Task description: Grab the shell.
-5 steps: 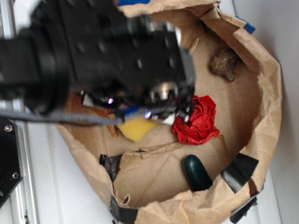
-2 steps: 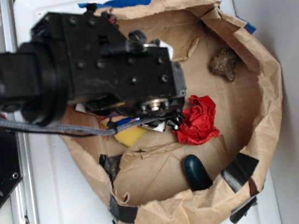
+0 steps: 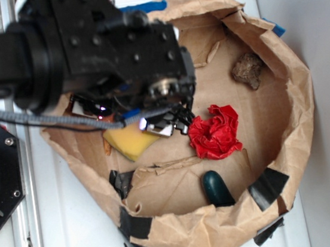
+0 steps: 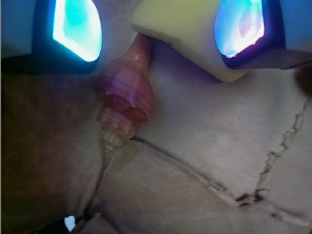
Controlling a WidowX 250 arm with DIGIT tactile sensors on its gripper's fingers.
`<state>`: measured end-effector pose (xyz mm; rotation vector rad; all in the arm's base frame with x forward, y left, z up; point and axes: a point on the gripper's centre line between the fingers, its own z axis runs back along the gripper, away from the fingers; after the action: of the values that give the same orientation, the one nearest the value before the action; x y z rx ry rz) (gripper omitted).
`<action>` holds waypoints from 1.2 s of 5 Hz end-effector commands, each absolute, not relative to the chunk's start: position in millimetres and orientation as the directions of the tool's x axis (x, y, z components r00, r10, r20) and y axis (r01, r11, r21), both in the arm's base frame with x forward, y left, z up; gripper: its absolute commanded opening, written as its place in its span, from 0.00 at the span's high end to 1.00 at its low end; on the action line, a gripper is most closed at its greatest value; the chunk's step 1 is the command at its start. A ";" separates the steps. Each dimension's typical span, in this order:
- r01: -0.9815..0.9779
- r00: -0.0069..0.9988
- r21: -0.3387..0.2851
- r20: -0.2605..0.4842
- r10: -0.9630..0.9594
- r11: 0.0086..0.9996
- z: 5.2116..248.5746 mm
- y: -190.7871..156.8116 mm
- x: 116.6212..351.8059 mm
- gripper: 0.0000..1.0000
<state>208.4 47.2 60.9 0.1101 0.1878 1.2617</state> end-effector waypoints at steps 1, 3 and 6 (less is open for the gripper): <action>-0.974 0.167 0.152 -0.023 0.986 0.168 57.0 74.4 195.7 0.00; -0.981 0.133 0.149 0.032 0.991 0.127 36.1 89.3 195.2 0.00; -0.976 0.172 0.140 0.045 0.984 0.164 29.2 82.5 193.6 0.00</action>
<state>205.5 77.7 28.6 0.1440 0.0644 1.3722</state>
